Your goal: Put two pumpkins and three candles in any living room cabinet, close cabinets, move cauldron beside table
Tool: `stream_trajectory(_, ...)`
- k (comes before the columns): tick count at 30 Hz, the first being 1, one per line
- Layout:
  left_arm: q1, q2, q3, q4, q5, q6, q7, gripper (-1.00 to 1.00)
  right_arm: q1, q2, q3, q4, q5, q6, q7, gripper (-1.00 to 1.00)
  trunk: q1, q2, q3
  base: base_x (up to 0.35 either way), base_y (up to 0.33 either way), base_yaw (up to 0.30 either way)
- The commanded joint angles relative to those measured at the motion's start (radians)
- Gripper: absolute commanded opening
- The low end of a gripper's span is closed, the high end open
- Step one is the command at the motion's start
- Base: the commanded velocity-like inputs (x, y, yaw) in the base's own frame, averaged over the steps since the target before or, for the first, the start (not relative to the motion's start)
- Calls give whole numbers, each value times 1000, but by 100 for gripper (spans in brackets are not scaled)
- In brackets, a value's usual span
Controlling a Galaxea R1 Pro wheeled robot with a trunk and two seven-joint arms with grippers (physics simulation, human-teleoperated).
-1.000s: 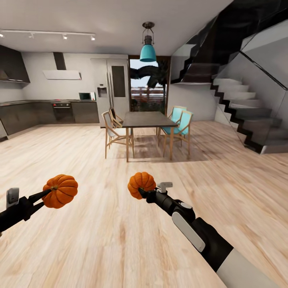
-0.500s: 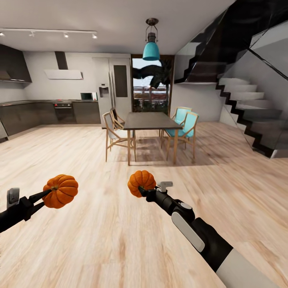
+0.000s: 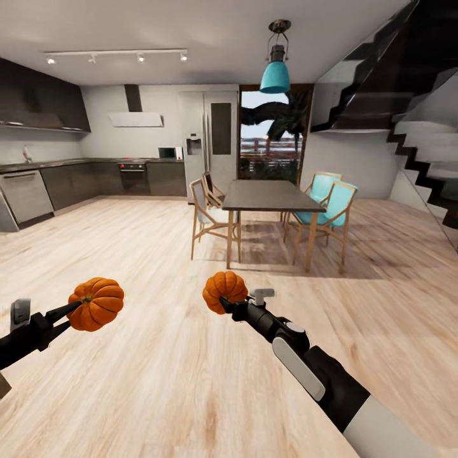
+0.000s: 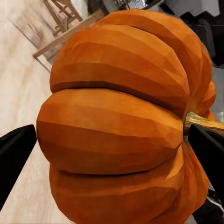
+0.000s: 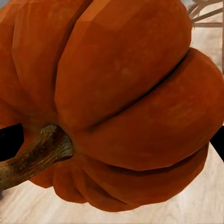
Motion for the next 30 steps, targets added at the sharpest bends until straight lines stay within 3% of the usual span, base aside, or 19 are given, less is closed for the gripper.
stream_trajectory(1,-2,0,1,0,11,8,-5,-100,-1,-1,3,-3,-10,1,-9,-100,0,-1,-1,337,0,269)
stream_trajectory(5,-2,0,1,0,11,8,-6,-100,-1,0,3,-3,-7,1,-9,-100,0,-1,-1,337,0,269)
stream_trajectory(13,-2,-1,1,0,11,8,-5,-100,-1,18,2,-2,38,1,-9,-100,0,-1,-1,336,0,269)
stream_trajectory(30,-2,-3,0,-2,10,8,-5,-100,-1,20,3,-2,43,1,-9,-100,0,-1,-1,336,0,269)
